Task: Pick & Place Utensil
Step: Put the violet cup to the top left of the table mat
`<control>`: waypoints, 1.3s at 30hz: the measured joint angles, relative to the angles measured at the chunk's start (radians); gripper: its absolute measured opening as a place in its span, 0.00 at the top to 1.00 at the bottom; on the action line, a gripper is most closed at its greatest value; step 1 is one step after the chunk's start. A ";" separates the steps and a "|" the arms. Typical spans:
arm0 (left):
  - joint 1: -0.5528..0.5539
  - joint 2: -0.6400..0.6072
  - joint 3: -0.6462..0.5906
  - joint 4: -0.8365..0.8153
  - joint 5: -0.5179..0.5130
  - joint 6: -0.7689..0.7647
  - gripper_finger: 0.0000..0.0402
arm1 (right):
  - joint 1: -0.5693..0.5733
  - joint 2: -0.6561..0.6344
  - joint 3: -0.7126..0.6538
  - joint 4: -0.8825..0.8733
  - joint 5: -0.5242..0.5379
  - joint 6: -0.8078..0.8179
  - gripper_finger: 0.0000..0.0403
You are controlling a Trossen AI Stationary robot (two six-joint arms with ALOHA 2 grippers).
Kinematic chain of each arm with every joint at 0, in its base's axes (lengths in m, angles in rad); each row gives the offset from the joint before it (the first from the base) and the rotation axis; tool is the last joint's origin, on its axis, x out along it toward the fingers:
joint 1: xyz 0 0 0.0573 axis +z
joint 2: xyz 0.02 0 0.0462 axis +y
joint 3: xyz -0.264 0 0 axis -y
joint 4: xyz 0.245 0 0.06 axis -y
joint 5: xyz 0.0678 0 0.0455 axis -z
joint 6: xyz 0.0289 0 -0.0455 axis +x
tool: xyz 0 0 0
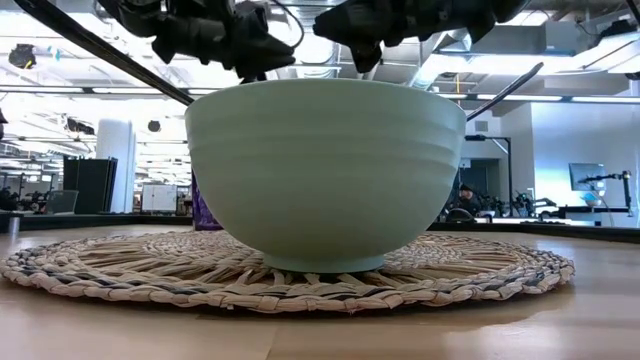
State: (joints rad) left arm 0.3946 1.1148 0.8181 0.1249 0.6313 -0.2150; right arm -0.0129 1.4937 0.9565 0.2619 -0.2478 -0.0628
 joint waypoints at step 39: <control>-0.113 -0.137 0.000 -0.581 -0.587 0.337 0.68 | 0.006 0.000 0.000 -0.105 0.167 0.011 0.70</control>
State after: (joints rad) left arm 0.2821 0.9781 0.8185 -0.4564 0.0445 0.1223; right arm -0.0065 1.4940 0.9562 0.1574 -0.0803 -0.0517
